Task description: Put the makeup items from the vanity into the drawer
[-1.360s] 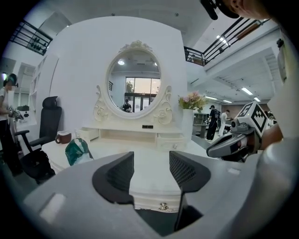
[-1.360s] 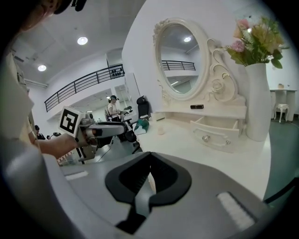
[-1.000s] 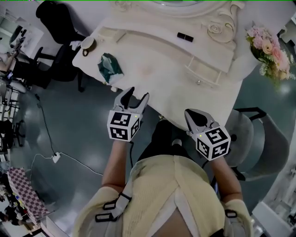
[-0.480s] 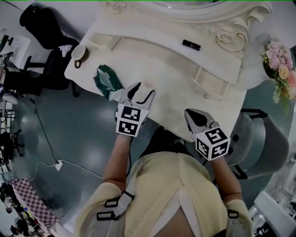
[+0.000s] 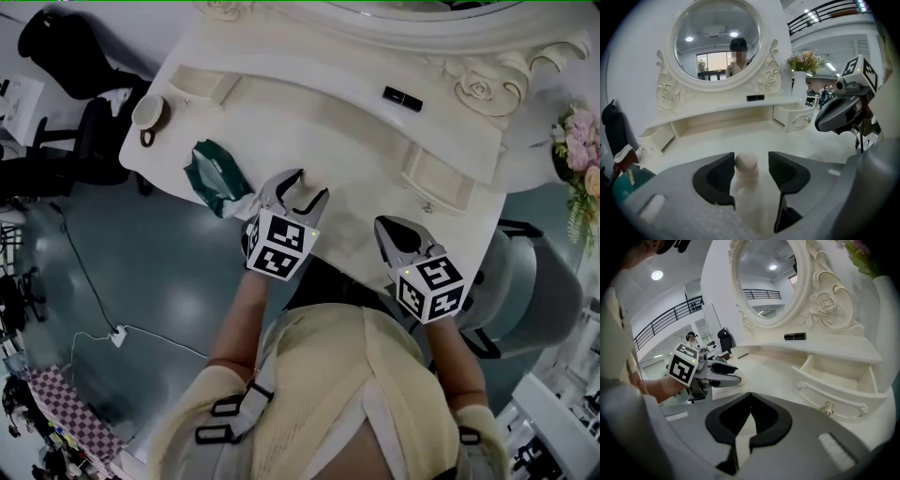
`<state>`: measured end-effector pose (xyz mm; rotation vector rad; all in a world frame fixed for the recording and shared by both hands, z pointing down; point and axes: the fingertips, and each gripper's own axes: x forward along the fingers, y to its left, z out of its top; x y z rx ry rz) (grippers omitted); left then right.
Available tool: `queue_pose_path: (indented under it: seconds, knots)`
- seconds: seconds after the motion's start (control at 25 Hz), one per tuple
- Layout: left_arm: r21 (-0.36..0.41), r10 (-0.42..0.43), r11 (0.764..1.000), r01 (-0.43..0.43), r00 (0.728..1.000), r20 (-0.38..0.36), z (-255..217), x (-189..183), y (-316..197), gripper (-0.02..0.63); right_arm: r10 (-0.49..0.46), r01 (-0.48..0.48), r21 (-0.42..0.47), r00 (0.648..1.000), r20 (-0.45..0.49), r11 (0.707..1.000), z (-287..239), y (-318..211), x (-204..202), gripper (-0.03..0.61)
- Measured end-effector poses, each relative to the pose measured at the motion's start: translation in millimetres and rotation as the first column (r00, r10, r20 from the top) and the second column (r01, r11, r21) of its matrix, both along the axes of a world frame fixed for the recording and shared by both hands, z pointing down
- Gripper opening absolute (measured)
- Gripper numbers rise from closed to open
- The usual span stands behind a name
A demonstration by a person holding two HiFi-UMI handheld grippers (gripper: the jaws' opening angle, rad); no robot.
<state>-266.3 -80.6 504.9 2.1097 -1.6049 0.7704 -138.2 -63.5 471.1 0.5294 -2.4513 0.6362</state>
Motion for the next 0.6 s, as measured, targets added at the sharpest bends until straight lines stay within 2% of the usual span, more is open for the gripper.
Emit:
queue_pose_path:
  seconds: [0.04, 0.2, 0.44, 0.6]
  knots:
    - [-0.001, 0.007, 1.0, -0.007, 1.0, 0.001, 1, -1, -2, 0.222, 0.007, -0.007, -0.004, 1.0, -0.001, 1.0, 1, -2, -2, 0.002]
    - [0.005, 0.022, 1.0, -0.022, 1.0, 0.006, 1, -7, -9, 0.144, 0.034, -0.034, -0.013, 0.999, -0.008, 0.999, 3, -6, -6, 0.002]
    - [0.003, 0.075, 0.997, -0.075, 0.997, 0.015, -1, -5, -10, 0.126, 0.062, -0.062, -0.019, 0.998, -0.004, 0.998, 2, -8, -2, 0.002]
    - [0.025, 0.069, 0.997, -0.069, 0.998, 0.015, -12, -1, -13, 0.123, 0.055, -0.055, -0.022, 0.998, 0.008, 0.998, -1, -12, 4, 0.002]
